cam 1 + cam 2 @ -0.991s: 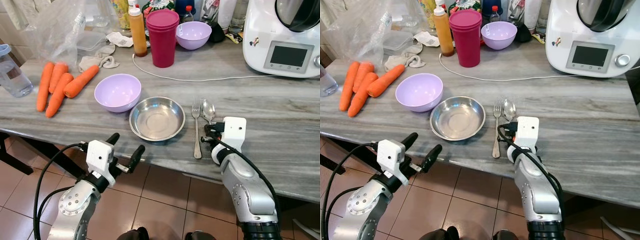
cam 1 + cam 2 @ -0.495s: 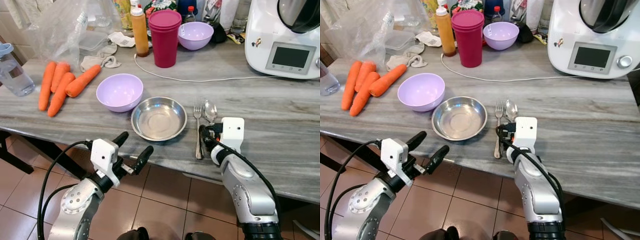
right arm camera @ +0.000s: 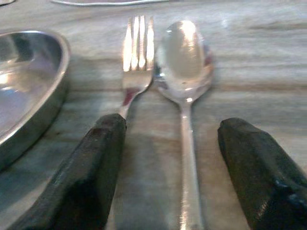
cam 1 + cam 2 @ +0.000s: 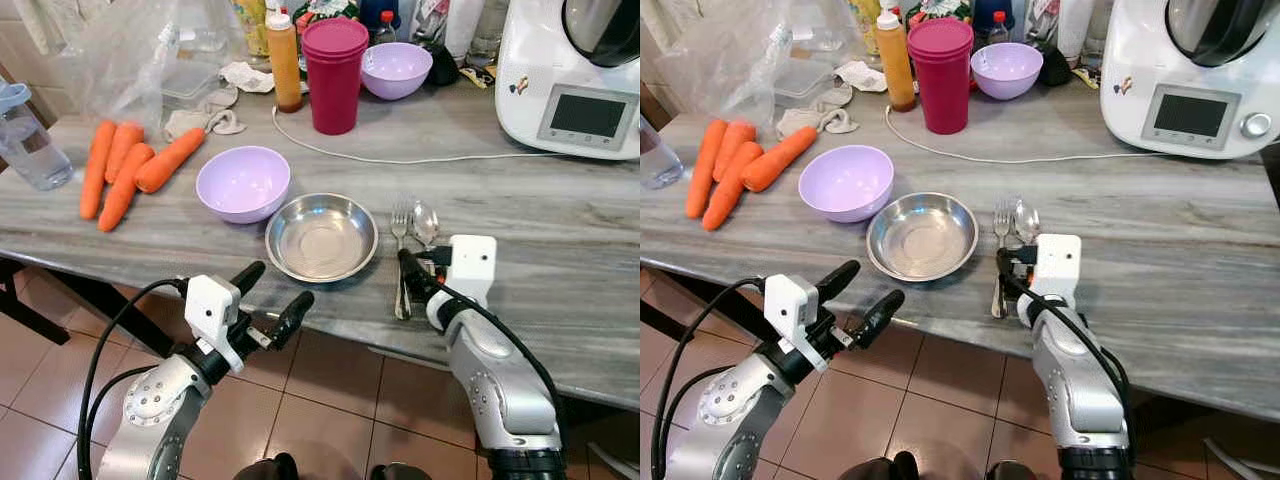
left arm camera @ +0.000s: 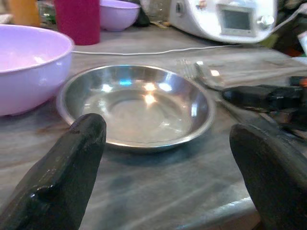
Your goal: Setting the table
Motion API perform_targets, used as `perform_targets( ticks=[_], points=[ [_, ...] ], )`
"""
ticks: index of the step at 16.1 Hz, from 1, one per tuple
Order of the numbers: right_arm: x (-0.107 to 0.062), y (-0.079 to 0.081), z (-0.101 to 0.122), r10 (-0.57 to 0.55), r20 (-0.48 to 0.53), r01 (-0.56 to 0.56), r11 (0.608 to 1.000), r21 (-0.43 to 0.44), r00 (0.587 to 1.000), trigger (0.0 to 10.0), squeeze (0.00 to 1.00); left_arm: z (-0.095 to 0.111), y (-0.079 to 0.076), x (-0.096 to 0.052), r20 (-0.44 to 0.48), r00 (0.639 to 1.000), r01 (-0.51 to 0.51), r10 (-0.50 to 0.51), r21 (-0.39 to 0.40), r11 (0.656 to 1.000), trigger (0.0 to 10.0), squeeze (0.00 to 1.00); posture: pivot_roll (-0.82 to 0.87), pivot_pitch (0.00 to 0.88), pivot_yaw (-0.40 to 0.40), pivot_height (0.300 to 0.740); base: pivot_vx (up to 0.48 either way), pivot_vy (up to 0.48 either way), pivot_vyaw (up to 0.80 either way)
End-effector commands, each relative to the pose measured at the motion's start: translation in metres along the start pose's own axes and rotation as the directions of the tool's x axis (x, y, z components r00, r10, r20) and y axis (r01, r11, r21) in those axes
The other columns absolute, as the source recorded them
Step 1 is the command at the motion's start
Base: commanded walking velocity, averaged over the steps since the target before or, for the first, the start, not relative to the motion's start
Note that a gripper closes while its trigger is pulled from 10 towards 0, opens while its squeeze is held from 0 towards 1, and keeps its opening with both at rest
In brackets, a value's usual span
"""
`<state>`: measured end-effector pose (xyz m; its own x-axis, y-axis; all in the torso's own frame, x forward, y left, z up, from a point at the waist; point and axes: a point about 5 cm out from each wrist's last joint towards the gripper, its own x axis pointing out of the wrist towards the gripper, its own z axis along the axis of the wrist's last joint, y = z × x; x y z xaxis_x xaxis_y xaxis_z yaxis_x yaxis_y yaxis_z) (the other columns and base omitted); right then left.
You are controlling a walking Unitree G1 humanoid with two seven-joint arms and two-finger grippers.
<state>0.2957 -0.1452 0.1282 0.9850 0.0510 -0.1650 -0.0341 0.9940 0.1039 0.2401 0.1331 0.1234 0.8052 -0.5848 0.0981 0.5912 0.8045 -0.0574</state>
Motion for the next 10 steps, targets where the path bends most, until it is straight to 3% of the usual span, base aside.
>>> perform_targets(
  ticks=[1,3,7,8,9,10],
  points=[
    [-0.004,-0.009,0.001,-0.041,0.008,0.041,0.999,0.004,0.999,10.0,1.00,0.005,0.003,-0.002,0.007,1.000,-0.022,0.022,0.030,0.999,10.0,0.00,-0.16,0.170,0.064,0.740,0.000,0.000,0.00],
    [-0.007,-0.010,0.019,-0.054,0.104,0.055,0.998,-0.003,0.993,10.0,1.00,0.003,0.020,0.000,-0.002,0.983,-0.185,0.185,0.075,0.980,10.0,0.00,-0.16,0.166,0.066,0.740,0.000,0.000,0.00],
    [-0.009,-0.011,0.031,-0.054,0.179,0.059,0.998,-0.021,0.982,10.0,1.00,0.001,0.026,0.000,0.001,0.963,-0.267,0.268,0.098,0.959,10.0,0.00,-0.16,0.156,0.063,0.740,0.000,0.000,0.00],
    [-0.012,-0.012,0.037,-0.056,0.225,0.067,0.997,-0.039,0.973,10.0,0.76,-0.001,0.031,-0.003,-0.006,0.942,-0.331,0.335,0.126,0.935,10.0,0.00,-0.16,0.150,0.062,0.740,0.000,0.000,0.00],
    [-0.014,-0.012,0.041,-0.053,0.255,0.068,0.996,-0.052,0.966,10.0,0.00,-0.002,0.036,-0.005,-0.008,0.920,-0.385,0.391,0.154,0.910,10.0,0.00,-0.16,0.150,0.063,0.740,0.000,0.000,0.00],
    [-0.016,-0.013,0.045,-0.054,0.289,0.074,0.996,-0.057,0.956,10.0,0.00,-0.003,0.039,-0.009,-0.012,0.910,-0.409,0.415,0.148,0.901,10.0,0.00,-0.16,0.147,0.062,0.740,0.000,0.000,0.00]
  ],
)
